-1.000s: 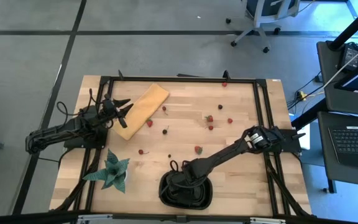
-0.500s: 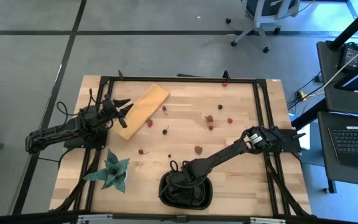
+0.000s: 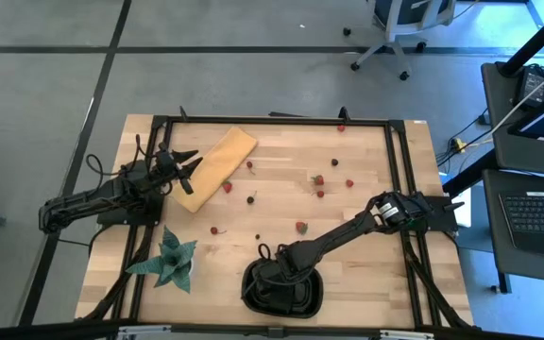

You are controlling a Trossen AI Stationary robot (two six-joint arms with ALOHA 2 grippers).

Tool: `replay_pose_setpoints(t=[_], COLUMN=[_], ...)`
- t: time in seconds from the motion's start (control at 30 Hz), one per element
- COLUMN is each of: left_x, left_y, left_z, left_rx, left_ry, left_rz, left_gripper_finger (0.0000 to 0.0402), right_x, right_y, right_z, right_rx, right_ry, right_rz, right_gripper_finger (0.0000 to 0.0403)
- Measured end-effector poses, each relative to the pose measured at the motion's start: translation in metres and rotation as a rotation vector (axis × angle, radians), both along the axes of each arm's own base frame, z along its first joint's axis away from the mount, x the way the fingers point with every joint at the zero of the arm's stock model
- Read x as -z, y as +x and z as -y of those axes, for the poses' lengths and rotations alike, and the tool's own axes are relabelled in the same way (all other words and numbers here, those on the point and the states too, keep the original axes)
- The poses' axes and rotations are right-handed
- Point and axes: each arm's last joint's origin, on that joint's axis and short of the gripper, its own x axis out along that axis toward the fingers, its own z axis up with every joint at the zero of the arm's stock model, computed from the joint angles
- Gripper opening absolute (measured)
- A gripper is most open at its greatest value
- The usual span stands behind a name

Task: Pick and placing Produce into tupperware
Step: Put the right black cherry into the black container, then put the bottom right red strawberry into the black container

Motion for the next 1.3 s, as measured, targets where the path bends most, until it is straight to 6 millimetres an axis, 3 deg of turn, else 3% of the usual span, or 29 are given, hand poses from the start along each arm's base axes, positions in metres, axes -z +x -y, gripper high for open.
replay_pose_setpoints(t=[0.23, 0.47, 0.63, 0.9, 1.13, 1.3], left_x=[0.000, 0.000, 0.000, 0.000, 0.000, 0.000], left_y=[0.000, 0.000, 0.000, 0.000, 0.000, 0.000], left_z=[0.000, 0.000, 0.000, 0.000, 0.000, 0.000], left_rx=[-0.001, 0.000, 0.000, 0.000, -0.001, -0.001], left_ry=[0.000, -0.001, -0.013, -0.016, -0.015, -0.015], left_rz=[0.000, 0.001, 0.010, 0.013, 0.013, 0.013], left_gripper_finger=[0.0125, 0.0125, 0.0125, 0.0125, 0.0125, 0.0125], right_x=[-0.018, -0.062, -0.093, -0.131, -0.137, -0.127], right_y=[-0.003, -0.008, -0.019, -0.050, -0.059, -0.055], right_z=[0.009, 0.018, 0.031, 0.060, 0.087, 0.111], right_rx=[0.039, 0.062, 0.085, 0.151, 0.175, 0.223], right_ry=[-0.001, 0.040, 0.026, -0.166, -0.227, -0.200], right_rz=[-0.006, 0.082, 0.106, 0.047, -0.063, -0.122], right_gripper_finger=[0.0155, 0.0156, 0.0156, 0.0156, 0.0156, 0.0156])
